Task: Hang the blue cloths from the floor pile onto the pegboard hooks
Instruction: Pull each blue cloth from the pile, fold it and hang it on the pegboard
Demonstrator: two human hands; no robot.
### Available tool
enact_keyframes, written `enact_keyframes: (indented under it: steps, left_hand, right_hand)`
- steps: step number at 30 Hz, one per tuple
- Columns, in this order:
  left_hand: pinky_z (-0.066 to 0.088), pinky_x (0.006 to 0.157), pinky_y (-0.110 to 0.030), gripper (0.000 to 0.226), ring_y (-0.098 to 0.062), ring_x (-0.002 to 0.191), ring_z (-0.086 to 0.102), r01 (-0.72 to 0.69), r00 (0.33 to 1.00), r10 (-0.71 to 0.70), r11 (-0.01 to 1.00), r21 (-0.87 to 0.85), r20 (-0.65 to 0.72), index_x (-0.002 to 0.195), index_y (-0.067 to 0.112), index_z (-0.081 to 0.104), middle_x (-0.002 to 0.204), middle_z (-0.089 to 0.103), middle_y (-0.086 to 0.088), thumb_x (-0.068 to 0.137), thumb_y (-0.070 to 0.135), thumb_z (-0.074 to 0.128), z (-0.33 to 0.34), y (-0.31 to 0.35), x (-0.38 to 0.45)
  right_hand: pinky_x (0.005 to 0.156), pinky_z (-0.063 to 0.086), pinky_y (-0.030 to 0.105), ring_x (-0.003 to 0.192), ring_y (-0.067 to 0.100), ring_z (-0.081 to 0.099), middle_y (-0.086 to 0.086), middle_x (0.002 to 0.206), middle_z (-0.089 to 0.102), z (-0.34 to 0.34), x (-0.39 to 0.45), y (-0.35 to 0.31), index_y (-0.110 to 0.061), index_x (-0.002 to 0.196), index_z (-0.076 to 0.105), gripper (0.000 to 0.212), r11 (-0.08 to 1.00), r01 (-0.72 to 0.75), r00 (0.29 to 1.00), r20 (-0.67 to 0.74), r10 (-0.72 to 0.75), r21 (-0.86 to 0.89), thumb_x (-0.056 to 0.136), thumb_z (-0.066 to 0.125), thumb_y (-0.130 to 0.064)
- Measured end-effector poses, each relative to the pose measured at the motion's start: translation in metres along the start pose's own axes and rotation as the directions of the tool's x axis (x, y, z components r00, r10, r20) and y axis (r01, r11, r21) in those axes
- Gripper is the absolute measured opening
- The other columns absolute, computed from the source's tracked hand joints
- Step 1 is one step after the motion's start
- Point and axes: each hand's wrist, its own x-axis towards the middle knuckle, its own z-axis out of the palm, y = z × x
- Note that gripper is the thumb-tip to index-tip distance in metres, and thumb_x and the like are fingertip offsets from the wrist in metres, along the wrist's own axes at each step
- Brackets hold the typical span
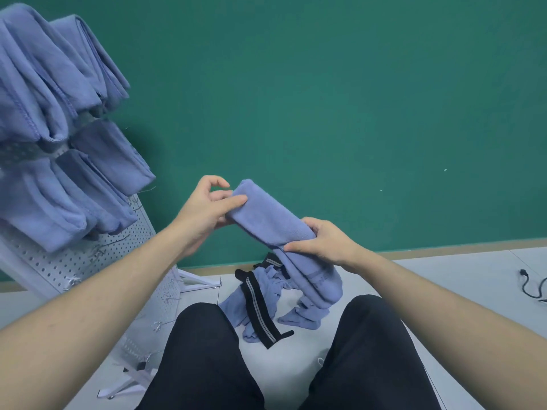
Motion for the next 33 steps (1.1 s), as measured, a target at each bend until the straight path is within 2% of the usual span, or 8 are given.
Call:
enact_keyframes:
  steps: [3, 7, 11, 13, 18, 25, 30, 33]
  left_hand:
    - [0.050, 0.067, -0.019, 0.061, -0.006, 0.066, 0.060, -0.025, 0.998, 0.008, 0.959, 0.282, 0.060, 0.129, 0.030, 0.047, 0.088, 0.067, -0.001, 0.081, 0.009, 0.079, -0.023, -0.007, -0.001]
    - [0.053, 0.067, -0.022, 0.052, -0.010, 0.070, 0.060, -0.062, 0.995, -0.001, 0.793, 0.606, 0.103, 0.120, 0.036, 0.056, 0.096, 0.062, 0.004, 0.079, 0.009, 0.072, -0.035, -0.013, 0.006]
    - [0.042, 0.088, -0.010, 0.056, -0.013, 0.117, 0.053, -0.097, 0.911, -0.281, 0.566, 0.819, 0.302, 0.130, 0.035, 0.051, 0.129, 0.053, 0.021, 0.080, 0.012, 0.067, -0.035, -0.007, 0.008]
    - [0.026, 0.117, -0.027, 0.071, -0.010, 0.142, 0.034, -0.170, 0.859, -0.363, 0.461, 0.871, 0.360, 0.146, 0.035, 0.037, 0.147, 0.038, 0.021, 0.083, 0.028, 0.070, -0.027, -0.007, 0.009]
    - [0.030, 0.116, -0.028, 0.093, -0.001, 0.141, 0.033, -0.132, 0.896, -0.222, 0.694, 0.708, 0.384, 0.147, 0.051, 0.027, 0.153, 0.031, 0.024, 0.069, 0.058, 0.078, -0.018, -0.003, 0.022]
    - [0.055, 0.096, -0.038, 0.097, -0.015, 0.100, 0.071, 0.114, 0.900, -0.297, 0.867, 0.486, 0.319, 0.157, 0.030, 0.020, 0.111, 0.073, -0.004, 0.083, 0.020, 0.082, -0.039, 0.007, 0.059]
    - [0.047, 0.051, -0.014, 0.058, -0.004, 0.057, 0.064, 0.229, 0.828, -0.430, 0.845, 0.484, 0.360, 0.142, 0.024, 0.039, 0.068, 0.071, 0.009, 0.094, 0.010, 0.068, -0.056, 0.019, 0.070]
    - [0.048, 0.060, -0.013, 0.030, -0.005, 0.071, 0.063, 0.295, 0.841, -0.442, 0.858, 0.420, 0.312, 0.126, 0.013, 0.057, 0.078, 0.070, 0.010, 0.097, 0.009, 0.063, -0.073, 0.020, 0.078]
  right_hand:
    - [0.076, 0.048, 0.027, 0.077, 0.010, 0.058, -0.005, 0.087, 0.068, 0.001, 0.010, -0.008, -0.017, 0.093, 0.062, 0.031, 0.989, 0.057, 0.998, -0.033, -0.062, -0.137, 0.078, 0.085, -0.031]
    - [0.077, 0.050, 0.031, 0.080, 0.014, 0.059, -0.001, 0.090, 0.070, 0.001, 0.024, -0.021, -0.019, 0.093, 0.063, 0.031, 0.961, 0.069, 0.997, 0.058, -0.056, -0.269, 0.077, 0.085, -0.033]
    - [0.081, 0.054, 0.036, 0.080, 0.011, 0.061, 0.006, 0.097, 0.073, -0.003, 0.038, -0.037, -0.019, 0.096, 0.068, 0.035, 0.956, 0.078, 0.972, 0.233, -0.010, -0.284, 0.074, 0.087, -0.038]
    - [0.077, 0.054, 0.031, 0.077, 0.007, 0.061, 0.000, 0.091, 0.074, -0.005, 0.047, -0.049, -0.022, 0.094, 0.069, 0.029, 0.958, 0.097, 0.955, 0.298, -0.013, -0.271, 0.075, 0.087, -0.035]
    - [0.059, 0.041, 0.015, 0.061, 0.000, 0.050, -0.019, 0.067, 0.057, -0.006, 0.082, -0.078, -0.027, 0.078, 0.062, 0.024, 0.914, 0.207, 0.887, 0.461, -0.025, -0.349, 0.077, 0.085, -0.027]
    - [0.068, 0.047, 0.017, 0.073, 0.004, 0.063, -0.013, 0.081, 0.069, -0.010, 0.131, -0.110, -0.020, 0.096, 0.064, 0.028, 0.937, 0.159, 0.737, 0.669, 0.098, -0.312, 0.078, 0.086, -0.019]
    - [0.058, 0.050, 0.021, 0.062, 0.011, 0.065, -0.007, 0.070, 0.069, -0.010, 0.168, -0.125, -0.016, 0.117, 0.054, 0.046, 0.959, 0.096, 0.659, 0.739, 0.140, -0.267, 0.082, 0.081, -0.006]
    - [0.059, 0.054, 0.024, 0.065, 0.017, 0.067, 0.001, 0.075, 0.071, -0.007, 0.188, -0.131, -0.016, 0.123, 0.053, 0.047, 0.983, 0.056, 0.651, 0.753, 0.098, -0.175, 0.084, 0.077, -0.004]
